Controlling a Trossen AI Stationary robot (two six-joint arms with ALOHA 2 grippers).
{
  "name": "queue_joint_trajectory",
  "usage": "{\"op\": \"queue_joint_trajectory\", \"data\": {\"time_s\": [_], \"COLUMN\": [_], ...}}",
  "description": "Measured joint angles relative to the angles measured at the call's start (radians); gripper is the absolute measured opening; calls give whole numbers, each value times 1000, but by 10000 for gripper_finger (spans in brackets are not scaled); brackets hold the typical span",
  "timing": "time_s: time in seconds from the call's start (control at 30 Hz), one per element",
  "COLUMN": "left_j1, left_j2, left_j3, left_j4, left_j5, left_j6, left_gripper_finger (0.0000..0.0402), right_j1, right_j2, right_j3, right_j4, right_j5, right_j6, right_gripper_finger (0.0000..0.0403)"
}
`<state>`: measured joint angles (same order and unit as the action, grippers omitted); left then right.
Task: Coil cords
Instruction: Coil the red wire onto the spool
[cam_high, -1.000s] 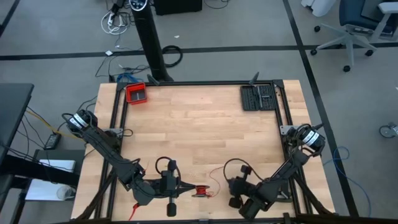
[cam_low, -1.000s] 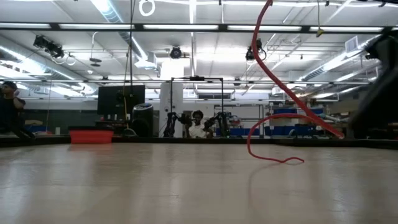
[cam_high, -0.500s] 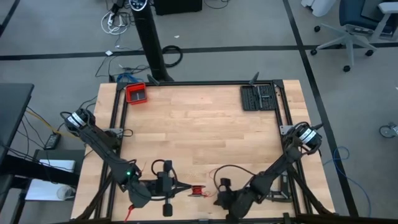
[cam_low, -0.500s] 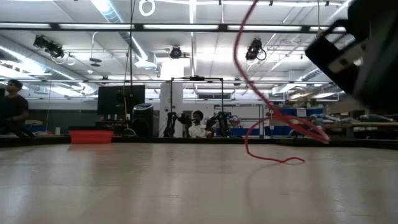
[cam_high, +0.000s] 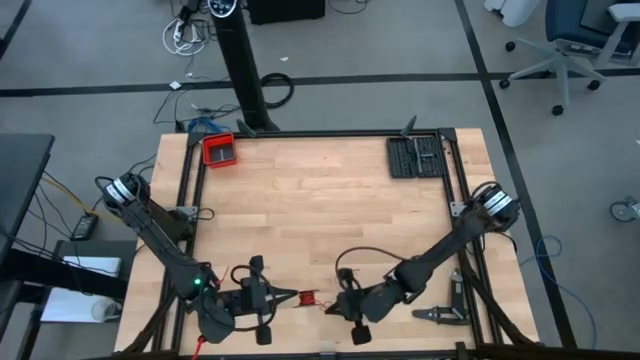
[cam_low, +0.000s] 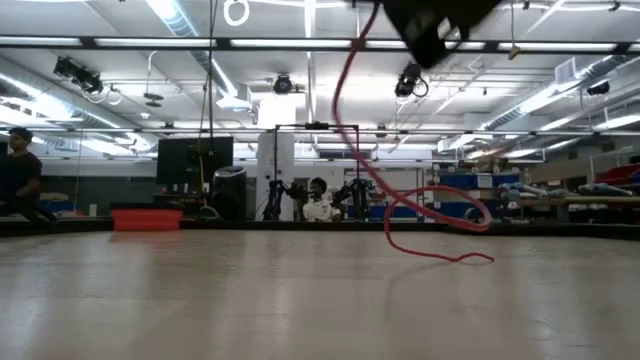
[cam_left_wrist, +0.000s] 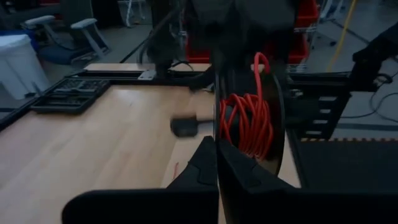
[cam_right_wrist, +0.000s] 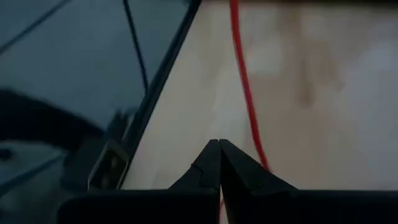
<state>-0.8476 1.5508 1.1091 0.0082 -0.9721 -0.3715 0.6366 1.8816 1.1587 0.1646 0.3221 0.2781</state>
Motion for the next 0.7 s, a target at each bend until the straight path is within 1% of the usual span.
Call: {"op": "queue_joint_trajectory", "data": {"time_s": [0.1,0.23,0.37,0.5,0.7], "left_j1": [-6,-6,-6,-3,4], "left_j2": [-3,-10,-10,-10,-10], "left_j3": [0,0,0,0,0], "left_j4": [-37,-80,-95,-91,-90], "left_j5": [-30,-53,-53,-53,-55], "left_j6": [-7,-35,-53,-58,-91], "left_gripper_finger": [1,1,1,1,1], "right_j1": [-4,-4,4,18,36], "right_j2": [-66,-162,-237,-271,-258], "right_j3": [0,0,0,0,0], "right_j4": [2,0,5,37,155], "right_j5": [43,59,121,202,202], "right_j6": [-33,-71,-96,-138,-181], "right_gripper_finger": [1,3,3,10,33]}}
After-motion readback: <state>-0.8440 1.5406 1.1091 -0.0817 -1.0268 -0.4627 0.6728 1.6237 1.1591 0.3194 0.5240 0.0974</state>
